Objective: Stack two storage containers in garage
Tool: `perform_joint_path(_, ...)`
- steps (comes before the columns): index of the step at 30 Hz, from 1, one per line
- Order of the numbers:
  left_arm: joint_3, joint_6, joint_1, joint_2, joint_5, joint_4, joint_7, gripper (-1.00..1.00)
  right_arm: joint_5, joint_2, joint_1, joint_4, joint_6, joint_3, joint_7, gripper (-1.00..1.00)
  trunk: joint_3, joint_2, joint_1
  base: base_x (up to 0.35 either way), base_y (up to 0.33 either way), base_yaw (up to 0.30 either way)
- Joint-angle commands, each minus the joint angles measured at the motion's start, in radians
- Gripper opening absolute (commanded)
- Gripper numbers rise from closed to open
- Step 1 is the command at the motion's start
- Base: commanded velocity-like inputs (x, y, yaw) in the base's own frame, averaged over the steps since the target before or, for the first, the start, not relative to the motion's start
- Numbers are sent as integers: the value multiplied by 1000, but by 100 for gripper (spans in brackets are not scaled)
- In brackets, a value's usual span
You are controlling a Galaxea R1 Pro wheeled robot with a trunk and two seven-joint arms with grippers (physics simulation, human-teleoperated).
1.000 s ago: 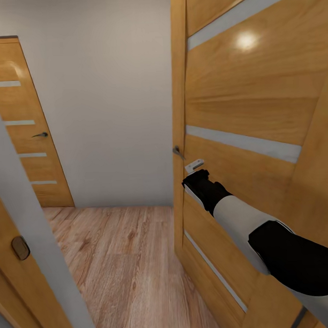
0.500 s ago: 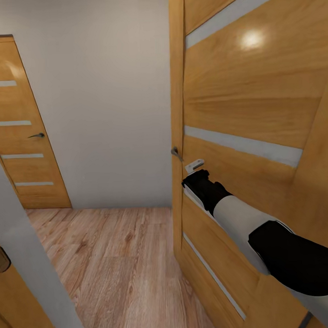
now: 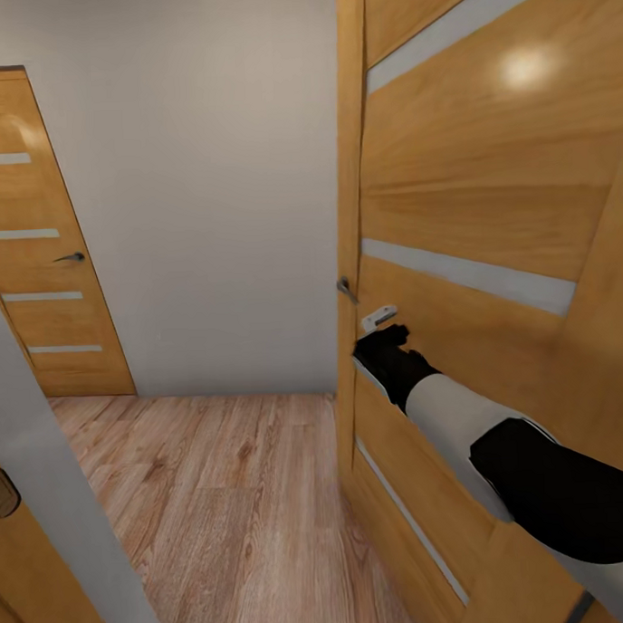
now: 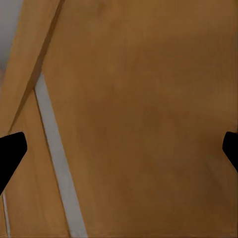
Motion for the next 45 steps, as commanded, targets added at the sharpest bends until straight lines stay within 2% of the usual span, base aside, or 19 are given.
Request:
perform_joint_path(1, 0, -2, 0, 0, 8, 0, 0, 100, 10, 0, -1, 26, 14, 1, -21, 100, -1, 0, 0, 0, 0, 0)
perform_joint_path(7, 0, -2, 0, 0, 8, 0, 0, 100, 10, 0, -3, 54, 16, 2, -124, 100, -1, 0, 0, 0, 0, 0)
perform_joint_path(14, 1, -2, 0, 0, 8, 0, 0, 100, 10, 0, -10, 58, 18, 2, -165, 100, -1, 0, 0, 0, 0, 0)
perform_joint_path(21, 1, -2, 0, -1, 7, 0, 1, 100, 13, 0, -13, 57, 18, 0, -174, 100, -1, 0, 0, 25, 0, 0)
perform_joint_path(37, -1, -2, 0, 0, 4, 0, 0, 100, 15, 0, -13, 56, 25, 0, -176, 100, -1, 0, 0, 285, 0, 0)
perform_joint_path(45, -1, -2, 0, 0, 4, 0, 0, 100, 13, 0, -13, 56, 29, 1, -177, 100, -1, 0, 0, 49, 0, 0)
